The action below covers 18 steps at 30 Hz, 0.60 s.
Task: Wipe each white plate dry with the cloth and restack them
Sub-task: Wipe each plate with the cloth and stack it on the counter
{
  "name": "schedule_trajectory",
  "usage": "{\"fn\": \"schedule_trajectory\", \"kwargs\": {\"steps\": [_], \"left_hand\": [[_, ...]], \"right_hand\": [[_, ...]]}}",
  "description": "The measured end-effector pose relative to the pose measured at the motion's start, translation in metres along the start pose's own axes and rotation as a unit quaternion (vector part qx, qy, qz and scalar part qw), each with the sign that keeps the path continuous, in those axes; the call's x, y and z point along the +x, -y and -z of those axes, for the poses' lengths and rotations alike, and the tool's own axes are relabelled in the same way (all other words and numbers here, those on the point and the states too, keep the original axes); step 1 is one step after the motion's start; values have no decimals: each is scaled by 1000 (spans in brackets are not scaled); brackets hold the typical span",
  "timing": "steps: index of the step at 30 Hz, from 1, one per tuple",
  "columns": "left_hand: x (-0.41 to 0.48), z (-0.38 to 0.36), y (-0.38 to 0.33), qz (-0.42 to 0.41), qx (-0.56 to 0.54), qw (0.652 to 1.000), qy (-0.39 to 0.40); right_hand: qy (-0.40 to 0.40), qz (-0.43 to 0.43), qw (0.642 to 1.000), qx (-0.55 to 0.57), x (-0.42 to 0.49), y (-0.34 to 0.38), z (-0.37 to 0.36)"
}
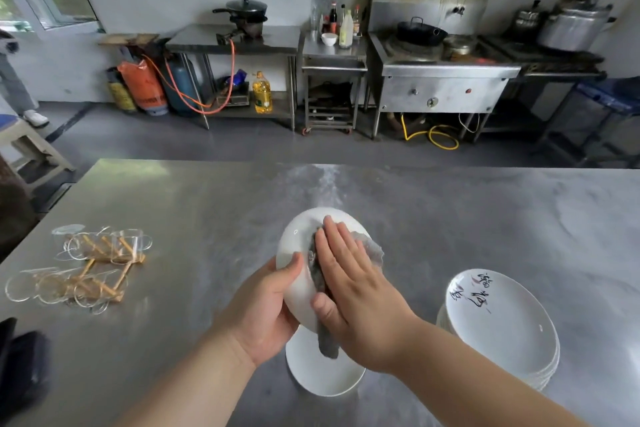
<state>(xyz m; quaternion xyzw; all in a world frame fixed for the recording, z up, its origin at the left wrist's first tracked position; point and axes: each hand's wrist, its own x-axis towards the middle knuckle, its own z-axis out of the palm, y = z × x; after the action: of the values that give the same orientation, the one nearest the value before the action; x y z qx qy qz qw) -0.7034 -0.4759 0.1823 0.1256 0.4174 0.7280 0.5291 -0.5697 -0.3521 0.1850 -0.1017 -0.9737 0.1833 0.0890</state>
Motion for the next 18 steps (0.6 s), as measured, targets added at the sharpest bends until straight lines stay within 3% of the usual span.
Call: {"fn": "schedule_trajectory", "kwargs": {"steps": [3,8,11,15,18], "left_hand": [[-7,-3,6,12,7,1000,2],[-9,0,-12,-21,-10,1000,-13],[-14,7,-15,6,-2,1000,-9],[-18,6,-12,28,74,995,53],[-18,10,-22,3,73,995,61]], "right_hand": [[-50,17,998,-12,22,-4,16],[-41,-103,994,27,35,-17,26],[-46,-53,997,18,12,0,9],[-78,26,997,13,34,9,29],[-112,1,990,81,58,3,47]]}}
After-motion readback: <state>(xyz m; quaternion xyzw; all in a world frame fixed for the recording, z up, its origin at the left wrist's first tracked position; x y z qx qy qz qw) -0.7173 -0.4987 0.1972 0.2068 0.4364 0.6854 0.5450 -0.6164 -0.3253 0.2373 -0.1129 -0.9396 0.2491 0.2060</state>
